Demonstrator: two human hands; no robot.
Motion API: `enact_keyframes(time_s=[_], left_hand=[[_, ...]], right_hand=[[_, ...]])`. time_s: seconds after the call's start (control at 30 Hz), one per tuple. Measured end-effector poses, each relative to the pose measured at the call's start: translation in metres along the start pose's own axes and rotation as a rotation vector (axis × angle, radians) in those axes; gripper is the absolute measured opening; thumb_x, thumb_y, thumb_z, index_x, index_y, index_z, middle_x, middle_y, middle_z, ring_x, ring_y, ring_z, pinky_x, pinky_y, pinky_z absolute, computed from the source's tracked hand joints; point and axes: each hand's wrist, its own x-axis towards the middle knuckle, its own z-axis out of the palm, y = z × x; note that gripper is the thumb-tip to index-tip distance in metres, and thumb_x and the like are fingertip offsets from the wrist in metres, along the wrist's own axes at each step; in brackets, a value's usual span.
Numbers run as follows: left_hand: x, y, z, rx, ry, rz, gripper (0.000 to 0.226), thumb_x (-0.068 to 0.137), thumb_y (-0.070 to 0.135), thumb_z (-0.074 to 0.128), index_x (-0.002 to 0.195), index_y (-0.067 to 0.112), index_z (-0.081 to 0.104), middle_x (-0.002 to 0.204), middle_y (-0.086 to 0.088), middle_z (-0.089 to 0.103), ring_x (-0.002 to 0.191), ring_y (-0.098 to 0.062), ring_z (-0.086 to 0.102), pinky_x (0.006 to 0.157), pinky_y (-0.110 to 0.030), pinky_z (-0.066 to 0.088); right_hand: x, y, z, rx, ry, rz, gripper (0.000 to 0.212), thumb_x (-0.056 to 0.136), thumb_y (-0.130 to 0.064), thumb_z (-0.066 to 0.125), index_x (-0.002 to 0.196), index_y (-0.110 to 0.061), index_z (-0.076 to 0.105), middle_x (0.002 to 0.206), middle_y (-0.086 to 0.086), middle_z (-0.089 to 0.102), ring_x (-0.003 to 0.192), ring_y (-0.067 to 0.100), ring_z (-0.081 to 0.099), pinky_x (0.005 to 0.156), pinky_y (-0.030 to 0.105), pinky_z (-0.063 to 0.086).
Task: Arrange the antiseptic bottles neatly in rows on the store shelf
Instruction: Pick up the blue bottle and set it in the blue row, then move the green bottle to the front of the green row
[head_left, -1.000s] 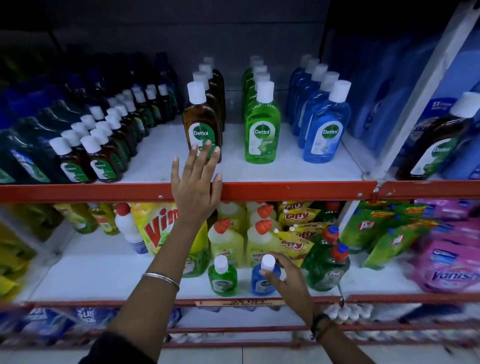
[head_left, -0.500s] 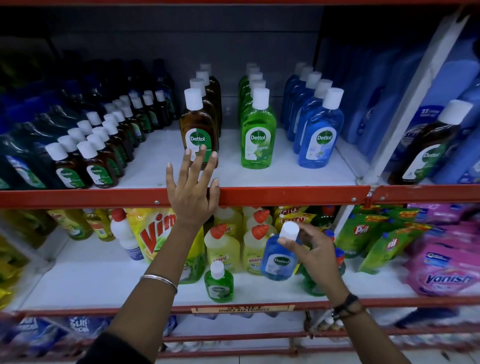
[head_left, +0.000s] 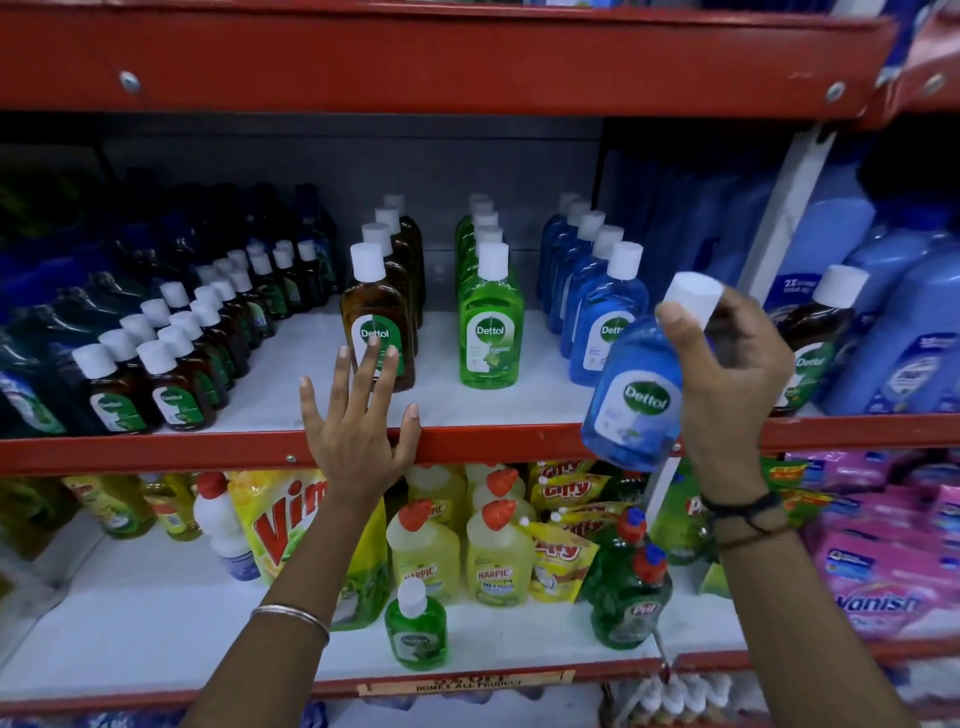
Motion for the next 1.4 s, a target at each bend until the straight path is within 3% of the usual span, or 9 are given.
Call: enact_keyframes(time_s=[0.17, 0.33, 0.43, 0.63, 0.87, 1.03, 1.17, 1.3, 1.4], left_hand=[[0.001, -0.001, 0.003, -0.009, 0.029, 0.004, 0.057, 0.097, 0.049, 0.035, 0.148, 0.024, 0.039, 0.151, -0.002, 0.046, 0.144, -0.023, 0.036, 0.121, -0.051, 0.011], [0.000, -0.002, 0.005, -0.014, 0.025, 0.006, 0.058, 0.097, 0.049, 0.033, 0.149, 0.024, 0.037, 0.151, -0.002, 0.046, 0.144, -0.023, 0.036, 0.121, -0.049, 0.010], [-0.001, -0.001, 0.005, -0.013, 0.028, -0.006, 0.057, 0.097, 0.049, 0.033, 0.148, 0.025, 0.039, 0.150, -0.001, 0.046, 0.144, -0.023, 0.037, 0.121, -0.050, 0.012], [-0.002, -0.001, 0.005, -0.020, 0.031, -0.008, 0.057, 0.097, 0.049, 0.031, 0.148, 0.025, 0.038, 0.151, -0.001, 0.045, 0.145, -0.022, 0.035, 0.120, -0.051, 0.015], [-0.003, -0.001, 0.003, -0.039, 0.035, -0.003, 0.057, 0.097, 0.049, 0.032, 0.145, 0.022, 0.044, 0.149, -0.002, 0.048, 0.143, -0.023, 0.037, 0.118, -0.053, 0.019], [-0.007, -0.011, 0.001, -0.120, 0.028, 0.035, 0.054, 0.100, 0.048, 0.031, 0.146, 0.022, 0.040, 0.150, -0.002, 0.046, 0.144, -0.021, 0.036, 0.120, -0.050, 0.015], [-0.010, -0.021, 0.002, -0.114, 0.025, 0.053, 0.051, 0.101, 0.046, 0.030, 0.146, 0.023, 0.040, 0.150, -0.001, 0.046, 0.143, -0.021, 0.037, 0.117, -0.049, 0.020], [-0.009, -0.022, 0.006, -0.112, 0.059, 0.070, 0.049, 0.101, 0.044, 0.034, 0.146, 0.026, 0.040, 0.147, -0.002, 0.050, 0.139, -0.021, 0.043, 0.113, -0.049, 0.030], [-0.008, -0.022, 0.007, -0.126, 0.080, 0.072, 0.049, 0.100, 0.043, 0.036, 0.146, 0.027, 0.040, 0.147, -0.003, 0.051, 0.139, -0.020, 0.044, 0.112, -0.048, 0.033]], right_hand=[[0.029, 0.027, 0.012, -0.074, 0.032, 0.025, 0.033, 0.082, -0.032, 0.072, 0.104, -0.008, 0.067, 0.096, 0.008, 0.068, 0.086, 0.016, 0.061, 0.078, 0.030, 0.052], [0.035, 0.060, 0.015, -0.171, -0.042, 0.118, 0.037, 0.081, -0.035, 0.073, 0.106, -0.008, 0.068, 0.103, 0.015, 0.070, 0.093, 0.029, 0.064, 0.083, 0.044, 0.053], [0.034, 0.069, 0.015, -0.192, -0.061, 0.152, 0.040, 0.080, -0.035, 0.073, 0.108, -0.006, 0.067, 0.103, 0.014, 0.071, 0.091, 0.029, 0.063, 0.082, 0.040, 0.053], [0.030, 0.072, 0.018, -0.204, -0.064, 0.180, 0.039, 0.080, -0.029, 0.074, 0.112, -0.008, 0.066, 0.101, 0.001, 0.068, 0.080, -0.015, 0.057, 0.074, 0.006, 0.045], [0.002, 0.072, 0.005, -0.261, -0.107, 0.204, 0.049, 0.085, -0.031, 0.069, 0.129, -0.013, 0.056, 0.132, 0.005, 0.058, 0.123, 0.013, 0.051, 0.102, 0.014, 0.038], [-0.059, 0.062, 0.000, -0.359, -0.074, 0.110, 0.056, 0.088, -0.029, 0.066, 0.139, -0.020, 0.044, 0.143, -0.002, 0.044, 0.134, 0.001, 0.033, 0.108, 0.009, 0.025], [-0.137, 0.054, 0.004, -0.290, -0.267, 0.178, 0.044, 0.087, -0.040, 0.060, 0.129, -0.031, 0.051, 0.132, -0.012, 0.052, 0.126, 0.002, 0.044, 0.103, 0.011, 0.034], [-0.217, 0.063, 0.018, -0.111, -0.664, 0.473, 0.035, 0.088, -0.043, 0.061, 0.122, -0.046, 0.052, 0.124, -0.029, 0.057, 0.115, -0.005, 0.053, 0.092, 0.012, 0.044], [-0.263, 0.082, 0.033, -0.121, -0.923, 0.621, 0.048, 0.085, -0.046, 0.064, 0.129, -0.039, 0.047, 0.132, -0.017, 0.055, 0.122, -0.001, 0.049, 0.102, 0.024, 0.043]])
